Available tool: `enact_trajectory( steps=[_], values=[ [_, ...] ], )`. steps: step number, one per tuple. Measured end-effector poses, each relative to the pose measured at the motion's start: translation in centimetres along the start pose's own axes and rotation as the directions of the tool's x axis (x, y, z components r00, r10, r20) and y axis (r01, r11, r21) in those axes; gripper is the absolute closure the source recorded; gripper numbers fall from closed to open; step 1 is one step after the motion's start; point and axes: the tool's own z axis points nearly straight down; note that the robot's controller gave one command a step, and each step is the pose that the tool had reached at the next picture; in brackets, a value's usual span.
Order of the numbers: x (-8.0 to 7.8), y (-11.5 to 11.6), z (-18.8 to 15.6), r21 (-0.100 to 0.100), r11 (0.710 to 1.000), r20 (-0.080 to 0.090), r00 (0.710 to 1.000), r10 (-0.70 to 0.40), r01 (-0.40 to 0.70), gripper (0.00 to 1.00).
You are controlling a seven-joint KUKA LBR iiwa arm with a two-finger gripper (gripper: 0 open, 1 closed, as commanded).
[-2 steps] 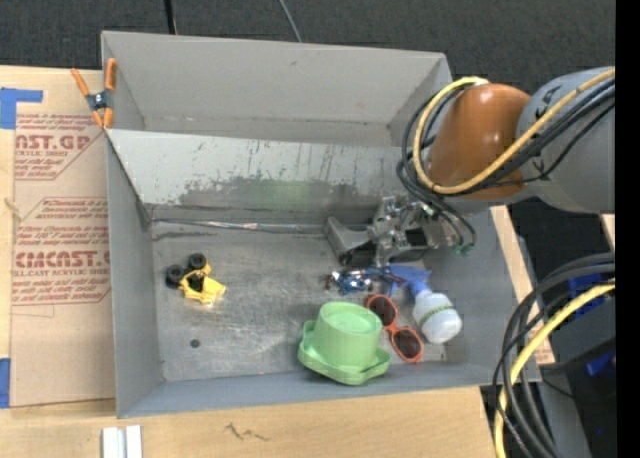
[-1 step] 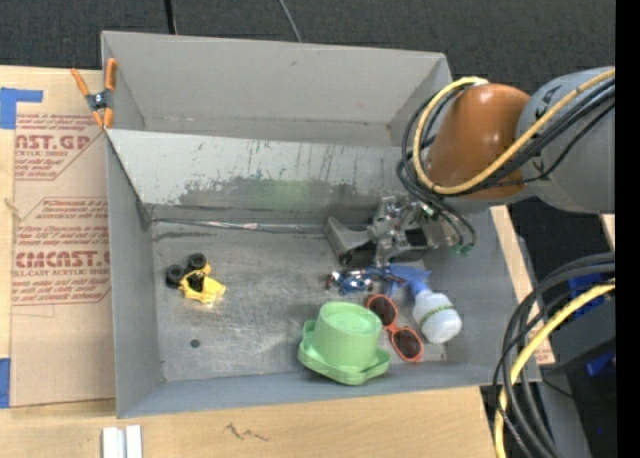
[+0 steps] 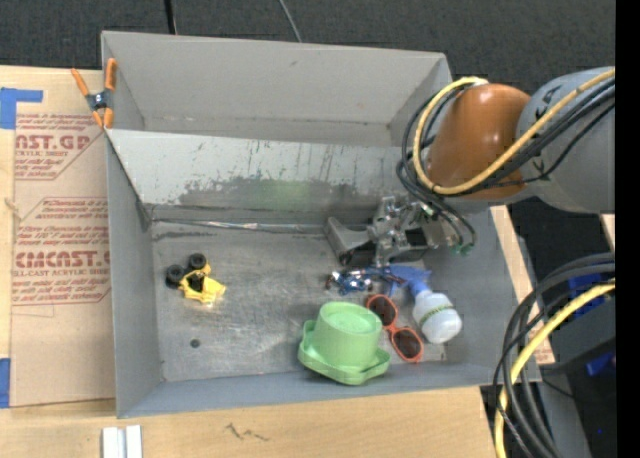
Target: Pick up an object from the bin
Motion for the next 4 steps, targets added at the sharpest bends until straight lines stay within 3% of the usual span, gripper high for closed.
enact_trajectory(
  steps=[4],
  values=[
    [0.0,0.0,0.01,0.0,1.0,0.0,1.0,0.0,0.0,1.0]
  ],
)
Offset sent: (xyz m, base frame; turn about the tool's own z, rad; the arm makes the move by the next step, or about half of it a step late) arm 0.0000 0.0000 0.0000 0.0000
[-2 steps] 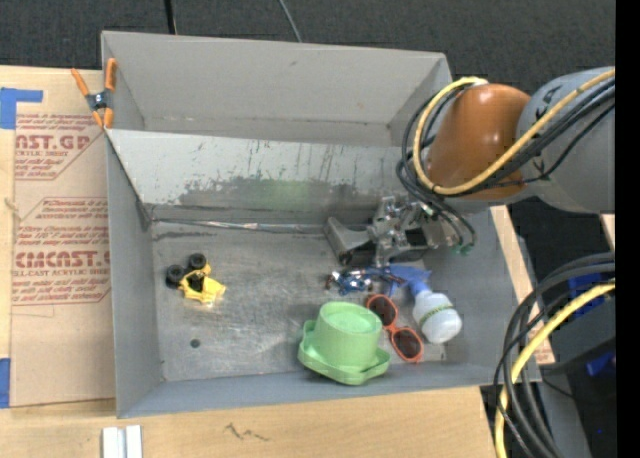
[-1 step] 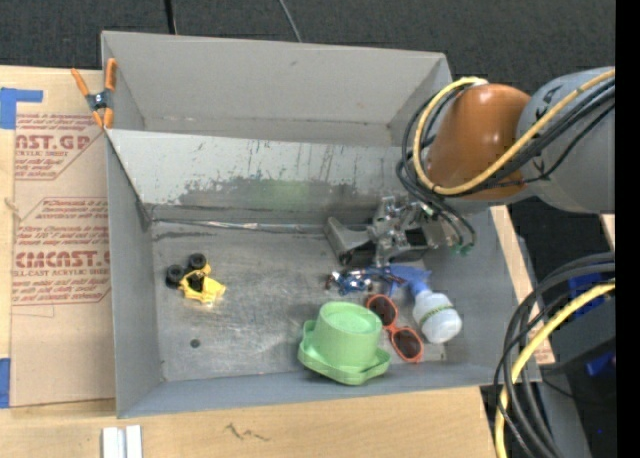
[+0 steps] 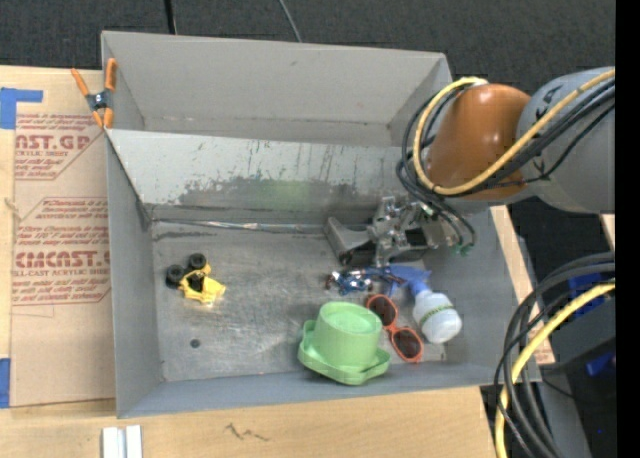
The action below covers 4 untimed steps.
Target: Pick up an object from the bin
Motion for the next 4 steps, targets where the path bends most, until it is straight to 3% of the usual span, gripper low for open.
enact_trajectory(
  steps=[2,3,4],
  values=[
    [0.0,0.0,0.0,0.0,1.0,0.0,1.0,0.0,0.0,1.0],
    [1.4,-0.1,0.3,-0.008,1.0,-0.061,0.998,-0.002,0.002,0.0],
    [0.0,0.0,0.1,-0.001,1.0,0.005,1.0,0.001,-0.001,1.0]
  ],
)
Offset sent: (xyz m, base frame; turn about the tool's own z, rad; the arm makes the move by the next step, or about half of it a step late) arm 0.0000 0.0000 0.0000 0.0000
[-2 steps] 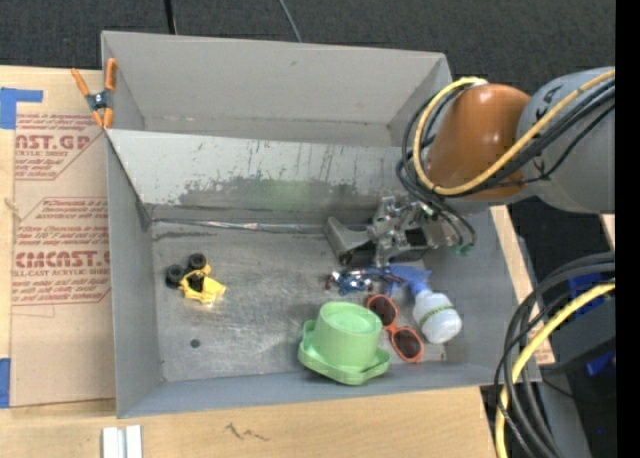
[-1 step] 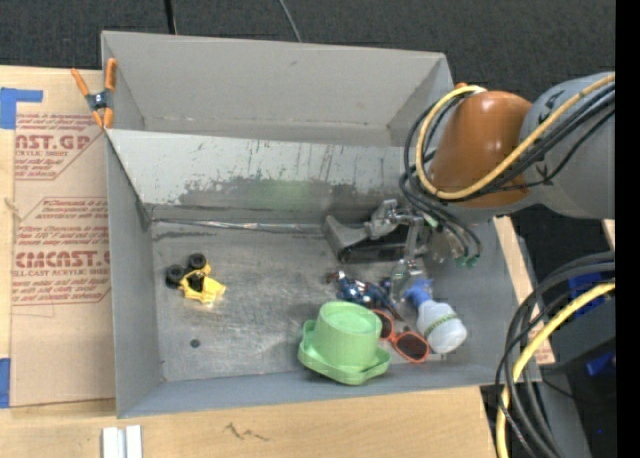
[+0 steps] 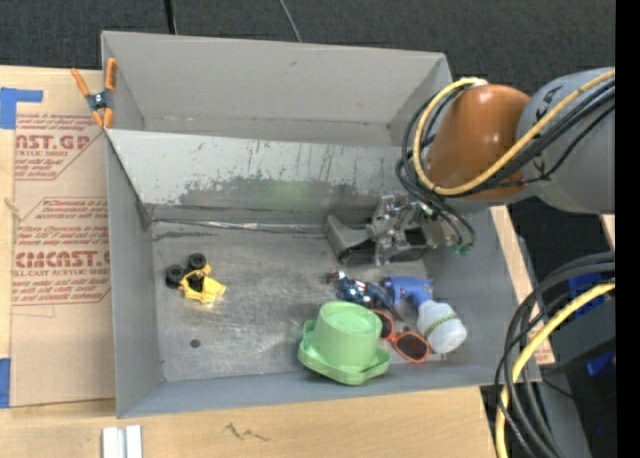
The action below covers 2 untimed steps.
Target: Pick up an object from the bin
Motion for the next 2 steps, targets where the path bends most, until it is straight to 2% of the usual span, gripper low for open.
enact_trajectory(
  steps=[2],
  values=[
    [0.0,0.0,0.0,0.0,1.0,0.0,1.0,0.0,0.0,1.0]
  ],
)
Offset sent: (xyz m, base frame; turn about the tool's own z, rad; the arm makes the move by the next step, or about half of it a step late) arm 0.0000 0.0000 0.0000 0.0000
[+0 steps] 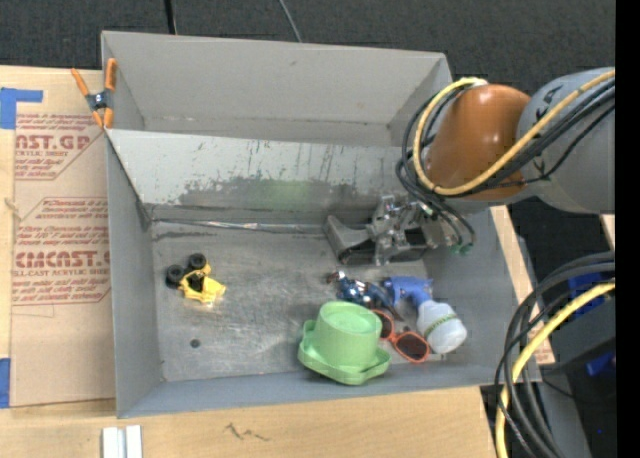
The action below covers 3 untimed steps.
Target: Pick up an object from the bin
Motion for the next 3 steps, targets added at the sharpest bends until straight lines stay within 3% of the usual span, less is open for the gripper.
enact_trajectory(
  steps=[3],
  values=[
    [0.48,-0.22,-0.23,0.003,1.0,-0.007,1.0,0.002,-0.002,1.0]
  ],
)
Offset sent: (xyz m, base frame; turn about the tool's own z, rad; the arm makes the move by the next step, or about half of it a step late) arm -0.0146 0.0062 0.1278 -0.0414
